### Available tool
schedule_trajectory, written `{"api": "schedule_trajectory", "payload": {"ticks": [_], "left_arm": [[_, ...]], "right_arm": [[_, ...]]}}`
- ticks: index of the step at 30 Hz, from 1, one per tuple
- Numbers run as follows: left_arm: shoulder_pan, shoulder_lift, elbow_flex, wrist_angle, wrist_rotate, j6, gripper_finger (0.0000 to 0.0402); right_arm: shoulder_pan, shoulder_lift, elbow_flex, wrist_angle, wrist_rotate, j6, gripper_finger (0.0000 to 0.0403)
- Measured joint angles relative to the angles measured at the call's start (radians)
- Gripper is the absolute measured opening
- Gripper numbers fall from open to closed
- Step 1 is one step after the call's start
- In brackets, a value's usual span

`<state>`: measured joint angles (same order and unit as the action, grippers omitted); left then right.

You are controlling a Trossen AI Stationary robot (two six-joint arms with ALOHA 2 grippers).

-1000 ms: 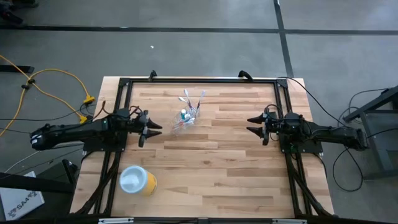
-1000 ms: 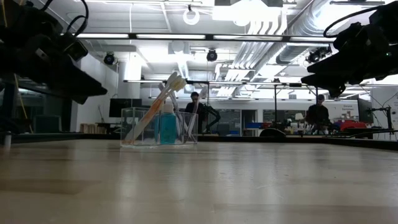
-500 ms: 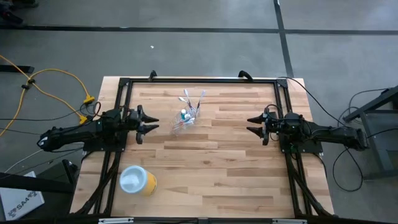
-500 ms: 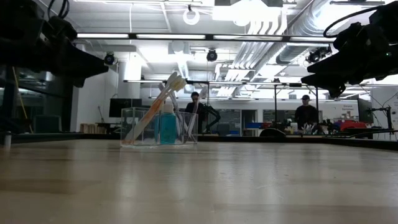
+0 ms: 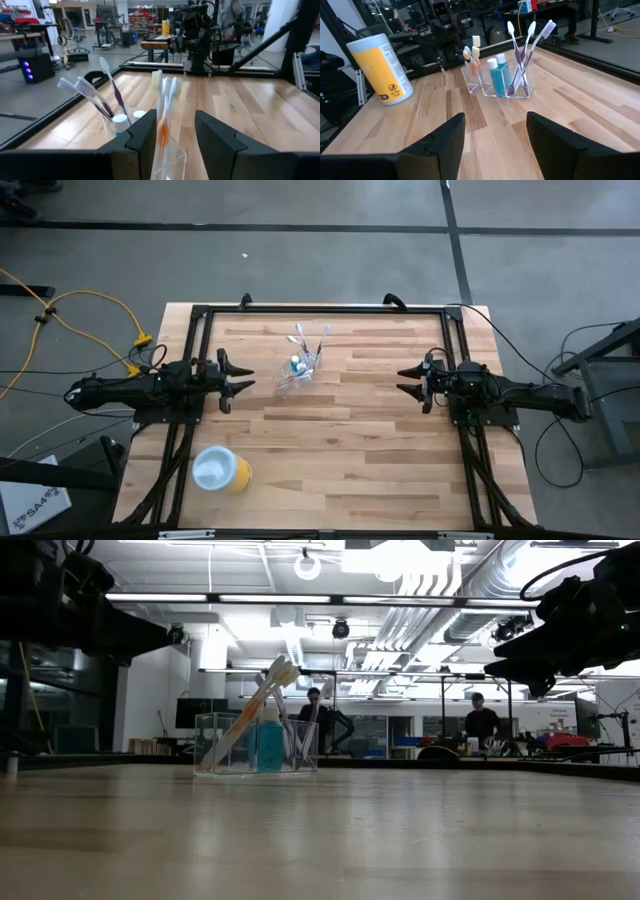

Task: Pick & Place toothbrushing station
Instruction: Return to Home Position

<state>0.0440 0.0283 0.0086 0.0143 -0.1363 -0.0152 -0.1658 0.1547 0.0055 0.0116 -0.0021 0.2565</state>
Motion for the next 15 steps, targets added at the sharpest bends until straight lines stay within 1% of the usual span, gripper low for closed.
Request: {"api": "schedule_trajectory", "payload": {"ticks": [10,15], "left_arm": [[0.004,0.007,-0.001,0.010,-0.001,0.053,0.0130],[0.031,0.073,-0.001,0.011,-0.001,0.017,0.0130]], "right_arm": [[0.000,0.000,0.000,0.000,0.001,0.000,0.0204],[0.000,0.000,0.000,0.000,0.000,0.000,0.0204]]}}
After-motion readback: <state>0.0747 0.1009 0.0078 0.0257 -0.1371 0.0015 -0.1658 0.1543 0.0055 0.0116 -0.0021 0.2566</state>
